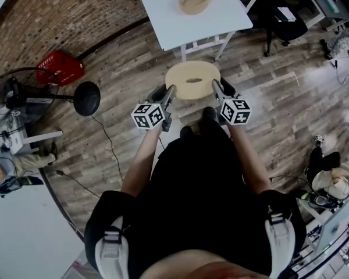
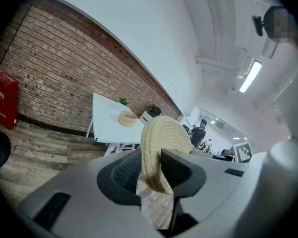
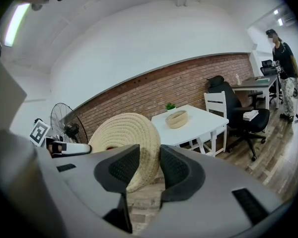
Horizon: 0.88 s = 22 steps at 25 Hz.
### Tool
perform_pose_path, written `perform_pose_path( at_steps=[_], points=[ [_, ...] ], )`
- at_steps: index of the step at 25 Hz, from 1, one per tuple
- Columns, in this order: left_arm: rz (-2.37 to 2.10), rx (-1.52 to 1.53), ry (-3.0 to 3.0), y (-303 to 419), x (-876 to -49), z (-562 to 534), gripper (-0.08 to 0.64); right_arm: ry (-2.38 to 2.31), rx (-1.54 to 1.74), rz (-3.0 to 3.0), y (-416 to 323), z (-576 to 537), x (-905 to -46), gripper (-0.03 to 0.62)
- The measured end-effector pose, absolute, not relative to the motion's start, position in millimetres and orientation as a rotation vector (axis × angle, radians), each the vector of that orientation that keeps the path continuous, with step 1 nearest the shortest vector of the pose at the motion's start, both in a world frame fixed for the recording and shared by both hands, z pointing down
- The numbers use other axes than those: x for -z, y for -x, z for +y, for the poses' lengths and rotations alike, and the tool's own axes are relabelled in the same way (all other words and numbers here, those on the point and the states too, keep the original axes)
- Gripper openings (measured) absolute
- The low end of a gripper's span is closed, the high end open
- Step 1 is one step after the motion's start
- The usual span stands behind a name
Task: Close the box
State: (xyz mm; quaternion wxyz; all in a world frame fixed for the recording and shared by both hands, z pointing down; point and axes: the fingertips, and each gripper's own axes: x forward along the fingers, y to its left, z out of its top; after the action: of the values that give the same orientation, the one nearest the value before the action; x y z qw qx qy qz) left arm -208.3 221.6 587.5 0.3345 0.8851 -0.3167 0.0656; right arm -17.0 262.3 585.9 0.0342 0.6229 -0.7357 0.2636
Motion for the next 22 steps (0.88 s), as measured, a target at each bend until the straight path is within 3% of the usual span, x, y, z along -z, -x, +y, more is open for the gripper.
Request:
perform_pose_path(
  at_steps=[22],
  points=[
    [-0.971,-0.146,-2.25,148.0,-580.1,171.6,0.13,-1.752,-0.845,-2.329,-46.9,192.3,-587.5,0.127]
  ],
)
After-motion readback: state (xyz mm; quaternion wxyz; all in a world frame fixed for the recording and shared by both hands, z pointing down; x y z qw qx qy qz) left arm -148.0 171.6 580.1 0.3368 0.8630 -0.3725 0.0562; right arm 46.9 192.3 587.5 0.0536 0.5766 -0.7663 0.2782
